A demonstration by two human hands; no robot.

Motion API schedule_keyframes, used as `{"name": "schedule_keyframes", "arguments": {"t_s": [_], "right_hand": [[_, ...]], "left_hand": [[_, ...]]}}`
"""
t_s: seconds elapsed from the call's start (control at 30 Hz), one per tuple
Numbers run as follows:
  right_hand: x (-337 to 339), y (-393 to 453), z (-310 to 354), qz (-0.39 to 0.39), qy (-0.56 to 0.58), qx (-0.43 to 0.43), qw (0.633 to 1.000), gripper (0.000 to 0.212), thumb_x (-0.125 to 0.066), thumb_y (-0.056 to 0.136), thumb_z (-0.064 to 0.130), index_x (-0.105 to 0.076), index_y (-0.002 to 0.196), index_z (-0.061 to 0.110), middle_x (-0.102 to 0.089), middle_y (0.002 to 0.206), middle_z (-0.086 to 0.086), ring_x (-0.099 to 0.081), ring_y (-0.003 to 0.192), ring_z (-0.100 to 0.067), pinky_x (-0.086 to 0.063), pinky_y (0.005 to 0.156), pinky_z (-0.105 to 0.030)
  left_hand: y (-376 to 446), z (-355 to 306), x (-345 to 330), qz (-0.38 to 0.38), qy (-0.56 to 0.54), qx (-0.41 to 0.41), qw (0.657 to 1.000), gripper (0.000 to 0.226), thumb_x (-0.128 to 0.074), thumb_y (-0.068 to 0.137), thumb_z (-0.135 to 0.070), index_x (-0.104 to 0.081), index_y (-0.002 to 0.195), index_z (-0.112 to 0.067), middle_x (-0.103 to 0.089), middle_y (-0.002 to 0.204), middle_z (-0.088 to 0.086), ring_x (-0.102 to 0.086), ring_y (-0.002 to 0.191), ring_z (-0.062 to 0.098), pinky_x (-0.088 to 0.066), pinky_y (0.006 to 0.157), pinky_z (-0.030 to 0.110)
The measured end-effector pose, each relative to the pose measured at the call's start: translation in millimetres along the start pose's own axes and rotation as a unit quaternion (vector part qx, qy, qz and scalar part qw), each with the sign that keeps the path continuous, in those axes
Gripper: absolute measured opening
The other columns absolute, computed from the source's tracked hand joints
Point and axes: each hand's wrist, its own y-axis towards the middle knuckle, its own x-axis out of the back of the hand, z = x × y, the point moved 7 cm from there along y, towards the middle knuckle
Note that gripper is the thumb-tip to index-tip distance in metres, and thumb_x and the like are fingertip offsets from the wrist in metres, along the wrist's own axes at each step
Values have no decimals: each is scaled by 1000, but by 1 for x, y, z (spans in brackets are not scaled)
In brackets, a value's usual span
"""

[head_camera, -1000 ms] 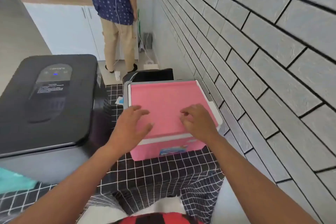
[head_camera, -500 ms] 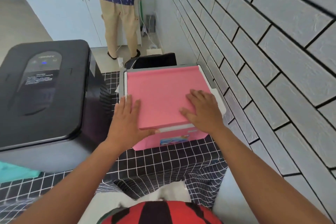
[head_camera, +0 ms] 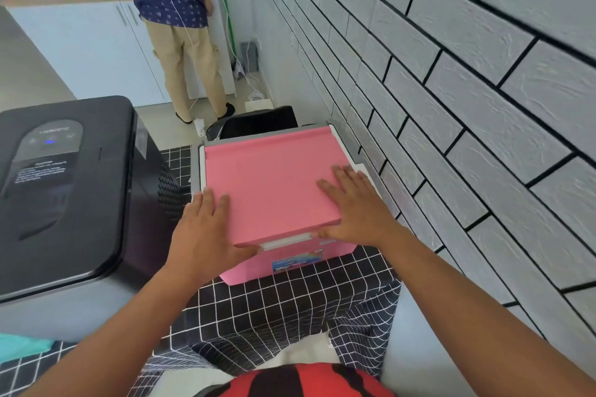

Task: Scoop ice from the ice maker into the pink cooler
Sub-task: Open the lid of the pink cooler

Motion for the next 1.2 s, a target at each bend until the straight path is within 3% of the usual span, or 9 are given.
{"name": "schedule_keyframes", "arguments": {"t_s": [0.27,0.4,0.5,0.6,0.67,0.73,0.93,1.07,1.2], "right_hand": [[8,-7,-7,-67,9,3,998,113,-33,59,96,-25,148,28,-14,159,-15,-9,147,-30,4,113,-43],[12,-12,-6,-106,17,-4,994,108,-39,64,90,-40,141,15,-36,149,-19,-30,139,-36,-18,115,-50],[28,-14,-9,-169,40,-4,985,95,-55,63,79,-51,132,13,-49,139,-15,-49,125,-36,-46,99,-52],[39,-20,-10,-215,56,9,975,88,-56,64,76,-57,125,13,-55,133,-11,-55,119,-31,-52,91,-47],[45,-22,-13,-240,83,10,967,87,-57,64,75,-57,125,13,-56,132,-9,-56,118,-28,-51,92,-45],[52,-20,-16,-261,120,15,958,88,-62,64,73,-54,128,13,-55,130,-7,-56,114,-24,-51,92,-41],[74,-9,-39,-354,317,-36,879,90,-79,64,53,-37,139,25,-51,126,7,-51,107,-4,-46,84,-14],[69,14,-41,-355,509,-110,776,81,-76,70,57,-40,137,31,-59,128,3,-57,118,-8,-46,95,-13],[67,48,-26,-318,487,-118,804,72,-62,82,59,-37,141,25,-54,134,8,-50,123,-5,-42,102,-28]], "left_hand": [[-1,-5,4,-18,35,-28,999,120,-26,67,-95,-41,139,-1,-41,143,31,-39,133,45,-38,106,53],[-3,-4,4,-17,25,-26,999,119,-23,69,-95,-39,142,-1,-37,145,31,-42,131,45,-40,104,53],[-2,2,12,-36,-19,-3,999,118,-24,66,-95,-39,141,-5,-37,147,23,-60,109,40,-54,83,46],[-6,5,22,-86,-70,11,994,113,-35,64,-95,-45,136,-9,-43,146,15,-65,99,32,-55,79,41],[-10,8,22,-107,-138,37,984,109,-49,62,-91,-47,136,-11,-45,146,12,-62,109,29,-52,90,42],[-17,12,19,-134,-252,79,955,104,-67,59,-78,-47,140,-16,-49,143,7,-56,120,25,-46,102,43],[-14,29,35,-267,-465,172,827,80,-84,68,-44,-47,138,-36,-61,105,-40,-60,101,-13,-42,86,2],[6,28,55,-321,-507,209,772,38,-75,75,-49,-69,107,-29,-70,85,-22,-63,80,-9,-47,72,10],[36,18,65,-333,-533,201,752,49,-59,87,-58,-61,112,-16,-68,103,1,-63,104,16,-49,86,26]]}}
